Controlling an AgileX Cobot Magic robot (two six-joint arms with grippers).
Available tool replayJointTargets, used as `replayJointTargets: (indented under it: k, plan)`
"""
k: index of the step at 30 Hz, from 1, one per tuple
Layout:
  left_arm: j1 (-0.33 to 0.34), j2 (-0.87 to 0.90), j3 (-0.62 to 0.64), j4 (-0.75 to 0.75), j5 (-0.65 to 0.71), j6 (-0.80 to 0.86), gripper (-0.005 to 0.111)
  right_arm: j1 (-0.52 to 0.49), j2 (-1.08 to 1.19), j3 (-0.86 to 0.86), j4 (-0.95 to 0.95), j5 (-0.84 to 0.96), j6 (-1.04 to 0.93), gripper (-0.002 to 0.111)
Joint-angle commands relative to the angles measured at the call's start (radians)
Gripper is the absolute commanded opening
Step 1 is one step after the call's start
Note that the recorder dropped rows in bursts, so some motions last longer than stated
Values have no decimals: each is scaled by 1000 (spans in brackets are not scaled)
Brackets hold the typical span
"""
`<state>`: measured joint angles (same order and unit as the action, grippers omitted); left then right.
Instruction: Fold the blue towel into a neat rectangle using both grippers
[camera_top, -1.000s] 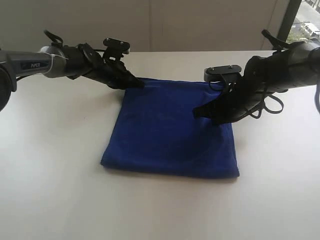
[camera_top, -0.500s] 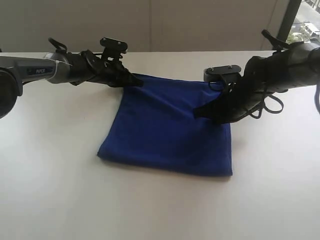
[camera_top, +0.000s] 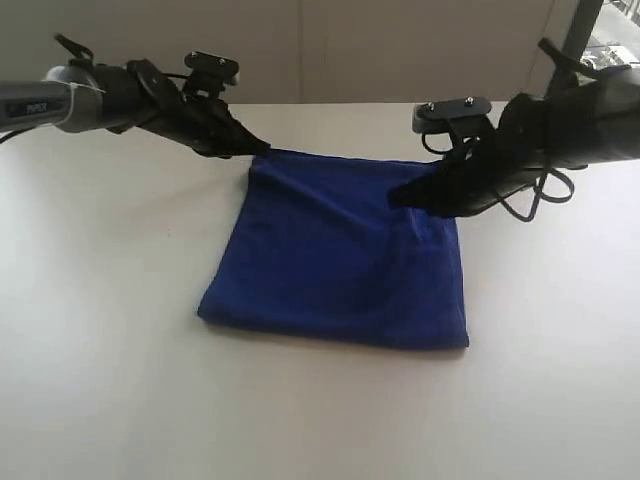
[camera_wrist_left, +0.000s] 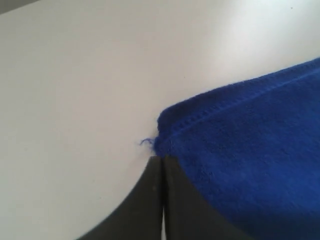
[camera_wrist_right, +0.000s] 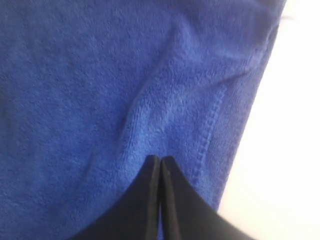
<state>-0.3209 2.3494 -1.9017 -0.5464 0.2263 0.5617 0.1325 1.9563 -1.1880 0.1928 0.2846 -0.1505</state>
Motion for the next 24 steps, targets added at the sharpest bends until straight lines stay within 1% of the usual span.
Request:
replayJointTargets:
  k: [1,4,7,9,12,15,21,24]
  plan:
    - [20,-58,5,2,253,-11,0,-5,-37,3,-7,-19,0,0]
    - [11,-62,5,2,373,-9,0,-5,-12,3,-7,-19,0,0]
    - [11,-55,10,3,444,-18,0,-5,12,3,-7,-30,0,0]
    - [11,-55,43,3,471,-20,0,-5,36,3,-7,-73,10,0]
    - [7,-55,108,3,475,-20,0,-5,79,3,-7,-133,41,0]
    - [7,-55,161,32,475,-15,0,-14,95,3,-9,-122,41,0]
    - [9,-55,169,104,483,-68,0,-93,95,3,-11,-37,41,0]
    - [9,-57,169,100,483,-68,0,-96,93,3,-11,-37,41,0]
